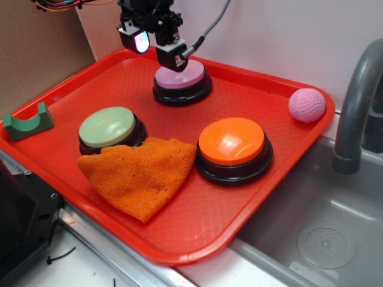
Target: Push the pink button.
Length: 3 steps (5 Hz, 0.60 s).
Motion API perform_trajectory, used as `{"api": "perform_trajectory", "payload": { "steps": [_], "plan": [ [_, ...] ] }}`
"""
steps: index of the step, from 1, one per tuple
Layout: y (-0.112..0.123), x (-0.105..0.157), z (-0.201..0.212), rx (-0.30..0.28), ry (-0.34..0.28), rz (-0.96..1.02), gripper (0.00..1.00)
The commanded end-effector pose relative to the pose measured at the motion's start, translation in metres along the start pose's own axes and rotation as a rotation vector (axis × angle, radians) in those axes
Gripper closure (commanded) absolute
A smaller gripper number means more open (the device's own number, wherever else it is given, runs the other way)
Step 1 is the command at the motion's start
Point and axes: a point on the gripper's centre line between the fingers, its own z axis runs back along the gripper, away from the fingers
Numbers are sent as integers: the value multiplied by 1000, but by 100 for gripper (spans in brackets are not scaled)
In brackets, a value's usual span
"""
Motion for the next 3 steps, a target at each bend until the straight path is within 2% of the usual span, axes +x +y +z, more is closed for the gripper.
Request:
{"api": "perform_trajectory", "payload": {
  "steps": [1, 2, 3],
  "plan": [
    [1, -2, 37, 10, -103, 2, 0],
    [2, -4, 43, 7, -113, 6, 0],
    [2, -4, 45, -30, -90, -10, 0]
  ]
}}
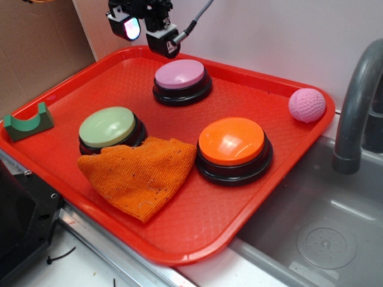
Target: Push the pink button.
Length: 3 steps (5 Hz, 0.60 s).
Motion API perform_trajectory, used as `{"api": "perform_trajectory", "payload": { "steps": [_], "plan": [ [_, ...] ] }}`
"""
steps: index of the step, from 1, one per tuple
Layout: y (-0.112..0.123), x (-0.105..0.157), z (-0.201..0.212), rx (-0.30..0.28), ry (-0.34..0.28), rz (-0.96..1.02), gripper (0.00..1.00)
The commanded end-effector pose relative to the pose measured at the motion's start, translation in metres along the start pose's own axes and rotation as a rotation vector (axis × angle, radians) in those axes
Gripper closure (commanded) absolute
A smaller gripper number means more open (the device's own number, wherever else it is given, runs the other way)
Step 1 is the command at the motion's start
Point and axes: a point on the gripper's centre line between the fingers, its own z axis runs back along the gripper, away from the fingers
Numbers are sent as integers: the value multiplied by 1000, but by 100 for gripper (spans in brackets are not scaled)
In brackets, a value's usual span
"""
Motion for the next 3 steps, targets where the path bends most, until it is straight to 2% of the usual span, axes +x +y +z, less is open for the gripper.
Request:
{"api": "perform_trajectory", "payload": {
  "steps": [1, 3],
  "plan": [
    [1, 4, 25, -24, -42, -11, 0],
    [3, -3, 41, 9, -55, 4, 0]
  ]
}}
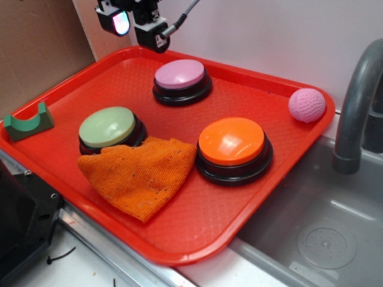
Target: Push the pink button.
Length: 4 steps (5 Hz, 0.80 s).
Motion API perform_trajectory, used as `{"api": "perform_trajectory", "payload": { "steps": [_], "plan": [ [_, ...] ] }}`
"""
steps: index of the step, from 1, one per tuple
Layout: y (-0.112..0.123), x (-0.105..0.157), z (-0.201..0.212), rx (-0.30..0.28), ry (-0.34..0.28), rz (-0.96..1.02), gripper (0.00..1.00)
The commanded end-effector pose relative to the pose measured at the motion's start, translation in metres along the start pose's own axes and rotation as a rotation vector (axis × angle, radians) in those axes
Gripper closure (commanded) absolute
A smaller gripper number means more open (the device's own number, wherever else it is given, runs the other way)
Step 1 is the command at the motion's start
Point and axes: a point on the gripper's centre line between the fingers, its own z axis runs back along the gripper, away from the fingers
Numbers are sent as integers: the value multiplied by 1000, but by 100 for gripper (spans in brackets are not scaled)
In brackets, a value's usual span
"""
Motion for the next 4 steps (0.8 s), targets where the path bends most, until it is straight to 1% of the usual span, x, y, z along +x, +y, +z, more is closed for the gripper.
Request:
{"api": "perform_trajectory", "payload": {
  "steps": [1, 2, 3, 4],
  "plan": [
    [-3, 10, 34, 6, -97, -20, 0],
    [-9, 11, 43, 13, -117, -38, 0],
    [-14, 15, 47, 10, -115, -59, 0],
    [-17, 14, 53, 29, -119, -116, 0]
  ]
}}
